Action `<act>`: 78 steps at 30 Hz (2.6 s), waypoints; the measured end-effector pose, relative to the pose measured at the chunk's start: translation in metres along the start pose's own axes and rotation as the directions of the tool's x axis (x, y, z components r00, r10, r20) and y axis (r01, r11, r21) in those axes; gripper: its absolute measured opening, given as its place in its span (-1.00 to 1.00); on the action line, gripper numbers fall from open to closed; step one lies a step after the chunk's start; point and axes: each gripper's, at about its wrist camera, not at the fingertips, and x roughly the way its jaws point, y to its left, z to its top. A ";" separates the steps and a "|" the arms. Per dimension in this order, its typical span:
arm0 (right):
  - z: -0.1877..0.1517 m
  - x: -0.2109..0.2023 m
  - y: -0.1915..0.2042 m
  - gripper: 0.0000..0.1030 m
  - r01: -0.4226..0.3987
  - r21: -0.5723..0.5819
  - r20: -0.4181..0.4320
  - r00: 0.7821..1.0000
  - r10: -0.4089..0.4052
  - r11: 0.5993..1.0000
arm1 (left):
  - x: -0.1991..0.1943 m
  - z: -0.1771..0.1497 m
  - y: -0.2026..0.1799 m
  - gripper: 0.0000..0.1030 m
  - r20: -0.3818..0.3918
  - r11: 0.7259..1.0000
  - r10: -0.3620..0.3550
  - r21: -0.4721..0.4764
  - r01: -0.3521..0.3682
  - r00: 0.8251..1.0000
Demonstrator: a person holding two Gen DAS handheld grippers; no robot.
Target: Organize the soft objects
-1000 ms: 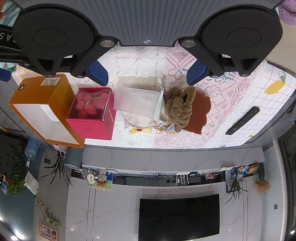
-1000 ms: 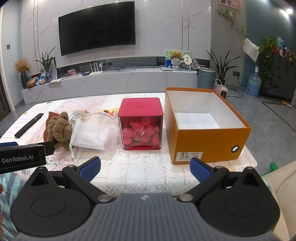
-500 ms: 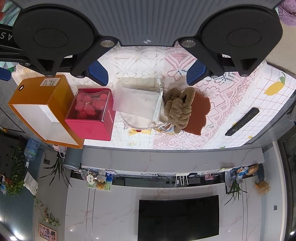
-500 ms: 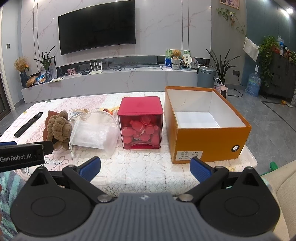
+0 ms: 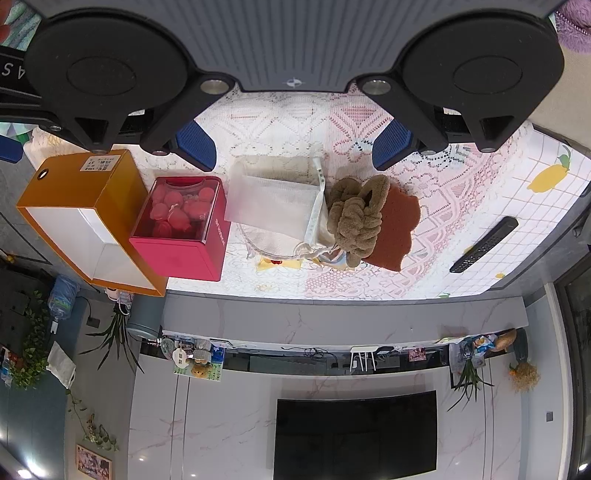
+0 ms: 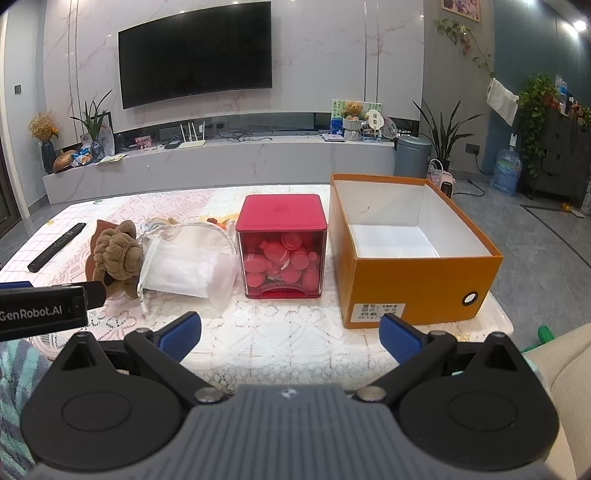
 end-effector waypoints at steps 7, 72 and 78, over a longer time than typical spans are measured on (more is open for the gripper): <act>0.002 0.002 0.002 0.95 -0.009 -0.005 -0.005 1.000 0.009 1.000 | 0.003 0.000 0.002 1.00 -0.008 1.000 -0.005 0.006 0.005 1.000; 0.036 0.200 0.081 -1.00 -0.369 -0.355 -0.236 0.924 0.300 0.859 | 0.149 0.040 0.041 0.50 -0.228 0.979 -0.123 0.134 0.156 0.966; 0.027 0.206 0.046 -1.00 -0.295 -0.214 -0.231 0.942 0.245 0.931 | 0.179 0.045 0.024 0.72 -0.274 0.993 -0.104 0.021 0.114 0.956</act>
